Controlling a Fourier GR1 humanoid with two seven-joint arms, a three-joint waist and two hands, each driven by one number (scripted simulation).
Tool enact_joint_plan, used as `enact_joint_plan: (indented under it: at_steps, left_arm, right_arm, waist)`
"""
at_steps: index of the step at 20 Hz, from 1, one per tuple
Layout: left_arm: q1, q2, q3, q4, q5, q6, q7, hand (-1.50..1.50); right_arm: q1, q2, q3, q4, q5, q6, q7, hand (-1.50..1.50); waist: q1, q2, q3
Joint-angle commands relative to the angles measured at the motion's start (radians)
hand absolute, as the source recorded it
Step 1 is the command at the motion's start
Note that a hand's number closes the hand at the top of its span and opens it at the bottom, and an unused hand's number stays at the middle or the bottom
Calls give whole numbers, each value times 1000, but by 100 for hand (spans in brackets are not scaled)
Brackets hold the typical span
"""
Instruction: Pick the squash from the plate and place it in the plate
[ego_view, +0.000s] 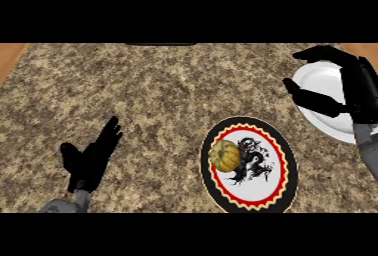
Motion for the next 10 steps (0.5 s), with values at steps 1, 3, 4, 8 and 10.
enact_joint_plan:
  at_steps: [1, 3, 4, 8, 10]
  left_arm:
    - [20, 1, 16, 33, 14, 32, 84, 0]
    - [50, -24, -13, -31, -15, 83, 112, 0]
    - [34, 14, 13, -14, 4, 32, 118, 0]
    - [84, -4, -2, -69, -15, 57, 107, 0]
    - [46, -11, -3, -40, -16, 50, 116, 0]
  right_arm:
    - [16, 36, 90, -148, 213, -151, 186, -150]
    - [9, 47, 126, -217, 282, -120, 285, -150]
    - [-29, 37, 129, -244, 308, -77, 333, -150]
    - [7, 17, 210, -395, 411, 54, 537, -150]
    - [-81, -26, 227, -362, 376, 223, 619, -150]
  waist:
    - [-22, 0, 7]
    - [-11, 3, 9]
    - [-9, 5, 9]
    - [-14, 2, 9]
    - [-12, 3, 7]
